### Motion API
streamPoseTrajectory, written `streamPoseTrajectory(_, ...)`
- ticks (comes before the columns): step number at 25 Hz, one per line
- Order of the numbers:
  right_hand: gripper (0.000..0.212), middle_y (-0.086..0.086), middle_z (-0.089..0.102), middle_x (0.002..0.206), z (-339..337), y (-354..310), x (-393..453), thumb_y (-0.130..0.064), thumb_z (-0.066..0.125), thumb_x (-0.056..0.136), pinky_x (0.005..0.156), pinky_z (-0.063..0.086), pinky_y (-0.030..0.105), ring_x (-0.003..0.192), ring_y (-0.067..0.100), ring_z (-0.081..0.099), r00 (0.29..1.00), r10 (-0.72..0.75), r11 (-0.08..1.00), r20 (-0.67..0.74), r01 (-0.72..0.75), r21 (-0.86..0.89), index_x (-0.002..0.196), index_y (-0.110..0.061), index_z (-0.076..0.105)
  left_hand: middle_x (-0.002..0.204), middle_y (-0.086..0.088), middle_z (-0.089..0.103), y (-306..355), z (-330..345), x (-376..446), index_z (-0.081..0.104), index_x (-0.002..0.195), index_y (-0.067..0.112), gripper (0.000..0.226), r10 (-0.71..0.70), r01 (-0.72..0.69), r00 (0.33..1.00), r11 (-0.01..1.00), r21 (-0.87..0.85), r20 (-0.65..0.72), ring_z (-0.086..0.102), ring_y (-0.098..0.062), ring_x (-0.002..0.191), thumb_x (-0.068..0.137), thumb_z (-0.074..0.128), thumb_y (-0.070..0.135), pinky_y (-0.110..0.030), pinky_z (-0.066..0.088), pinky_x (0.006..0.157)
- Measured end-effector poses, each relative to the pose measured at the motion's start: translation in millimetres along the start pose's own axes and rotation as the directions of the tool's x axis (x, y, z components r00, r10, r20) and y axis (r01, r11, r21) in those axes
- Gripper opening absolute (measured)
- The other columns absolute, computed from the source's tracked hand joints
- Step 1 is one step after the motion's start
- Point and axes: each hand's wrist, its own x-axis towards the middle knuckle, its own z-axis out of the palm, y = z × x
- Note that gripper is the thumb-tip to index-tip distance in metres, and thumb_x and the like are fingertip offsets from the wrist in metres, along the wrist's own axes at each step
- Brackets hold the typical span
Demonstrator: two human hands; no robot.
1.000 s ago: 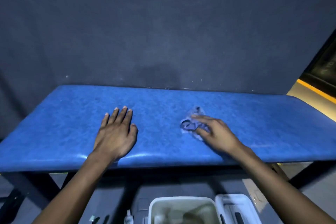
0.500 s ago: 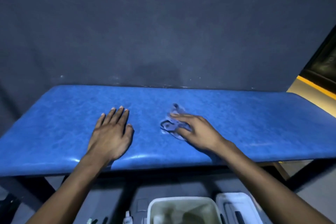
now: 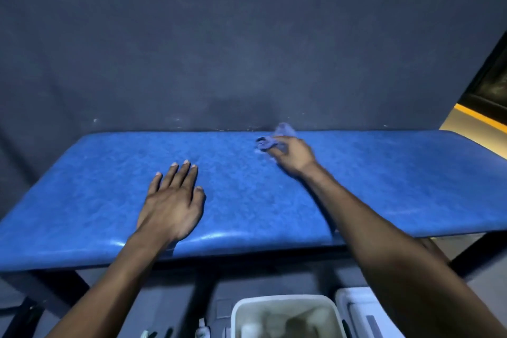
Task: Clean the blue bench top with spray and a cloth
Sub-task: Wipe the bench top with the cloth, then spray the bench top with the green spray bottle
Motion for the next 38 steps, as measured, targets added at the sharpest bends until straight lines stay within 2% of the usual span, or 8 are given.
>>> streamPoseTrajectory(6, 0.039, -0.020, 0.062, 0.136, -43, -2, -121, -0.040, 0.067, 0.093, 0.108, 0.042, 0.018, 0.130, -0.007, 0.052, 0.916, -0.313, 0.950, 0.251, 0.300, 0.091, 0.130, -0.031, 0.066, 0.169, 0.009, 0.010, -3, -2, -2, 0.018, 0.160, 0.024, 0.072, -0.008, 0.008, 1.000, 1.000, -0.012, 0.012, 0.002, -0.010, 0.156, 0.093, 0.007, 0.049, -0.039, 0.000, 0.126)
streamPoseTrajectory(9, 0.037, -0.009, 0.064, 0.137, -71, 49, -123, -0.029, 0.066, 0.091, 0.109, 0.039, 0.019, 0.132, 0.006, 0.055, 0.983, -0.173, 0.983, 0.063, 0.177, -0.050, 0.128, -0.025, 0.069, 0.169, 0.008, 0.008, -2, -1, -2, 0.016, 0.160, 0.024, 0.071, -0.013, 0.013, 0.999, 1.000, -0.021, 0.030, 0.000, -0.010, 0.156, 0.094, 0.006, 0.049, -0.039, -0.001, 0.126)
streamPoseTrajectory(13, 0.026, 0.007, 0.074, 0.111, -50, 36, -70, -0.047, 0.061, 0.091, 0.079, 0.046, 0.035, 0.113, 0.033, 0.065, 0.989, 0.118, 0.987, -0.094, -0.127, -0.103, 0.107, -0.029, 0.072, 0.169, 0.007, 0.010, -1, -3, -1, 0.018, 0.160, 0.023, 0.071, -0.003, 0.003, 1.000, 1.000, -0.010, 0.030, 0.003, -0.013, 0.156, 0.094, 0.007, 0.048, -0.041, 0.001, 0.126)
streamPoseTrajectory(22, 0.039, -0.013, 0.067, 0.134, -16, -52, -152, -0.046, 0.064, 0.089, 0.102, 0.049, 0.030, 0.128, 0.012, 0.060, 0.976, -0.189, 0.982, 0.104, 0.189, 0.018, 0.126, -0.035, 0.068, 0.155, -0.012, 0.044, -1, -29, -22, 0.054, 0.133, 0.013, 0.054, 0.077, -0.070, 0.994, 0.994, -0.088, 0.080, 0.038, -0.028, 0.145, 0.095, 0.025, 0.040, -0.043, 0.031, 0.115)
streamPoseTrajectory(28, 0.039, -0.009, 0.066, 0.133, 68, -89, -286, -0.029, 0.061, 0.089, 0.108, 0.041, 0.020, 0.125, 0.003, 0.059, 0.915, -0.362, 0.909, 0.177, 0.304, 0.283, 0.127, -0.022, 0.069, 0.129, 0.006, 0.067, -39, -26, -179, 0.063, 0.130, 0.021, 0.036, 0.136, -0.248, 0.945, 0.891, -0.380, -0.297, 0.058, -0.014, 0.121, 0.098, 0.048, 0.017, -0.030, 0.043, 0.104)
streamPoseTrajectory(32, 0.045, -0.004, 0.068, 0.129, 208, -87, -347, -0.041, 0.046, 0.087, 0.099, 0.047, 0.030, 0.120, 0.019, 0.062, 0.900, -0.175, 0.976, 0.399, 0.104, 0.193, 0.123, -0.025, 0.067, 0.126, 0.010, 0.065, -105, 25, -236, 0.059, 0.128, 0.035, 0.037, -0.139, 0.152, 0.988, 0.950, -0.273, 0.067, 0.060, -0.021, 0.114, 0.095, 0.045, 0.032, -0.036, 0.050, 0.094)
streamPoseTrajectory(35, 0.046, 0.009, 0.073, 0.118, 290, -77, -363, -0.040, 0.045, 0.085, 0.091, 0.052, 0.034, 0.114, 0.030, 0.065, 0.902, -0.034, 0.989, 0.430, -0.033, 0.146, 0.114, -0.014, 0.071, 0.136, 0.000, 0.063, -131, 48, -242, 0.055, 0.135, 0.035, 0.047, -0.316, 0.396, 0.843, 0.912, -0.104, 0.436, 0.059, -0.030, 0.121, 0.091, 0.041, 0.045, -0.043, 0.049, 0.099)
streamPoseTrajectory(38, 0.043, 0.014, 0.073, 0.108, 351, -58, -360, -0.041, 0.051, 0.084, 0.090, 0.054, 0.039, 0.105, 0.037, 0.068, 0.918, -0.010, 0.994, 0.397, -0.034, 0.104, 0.107, -0.009, 0.070, 0.138, -0.001, 0.063, -140, 61, -239, 0.053, 0.136, 0.036, 0.042, -0.343, 0.424, 0.838, 0.899, -0.111, 0.425, 0.057, -0.032, 0.124, 0.096, 0.043, 0.043, -0.044, 0.049, 0.100)
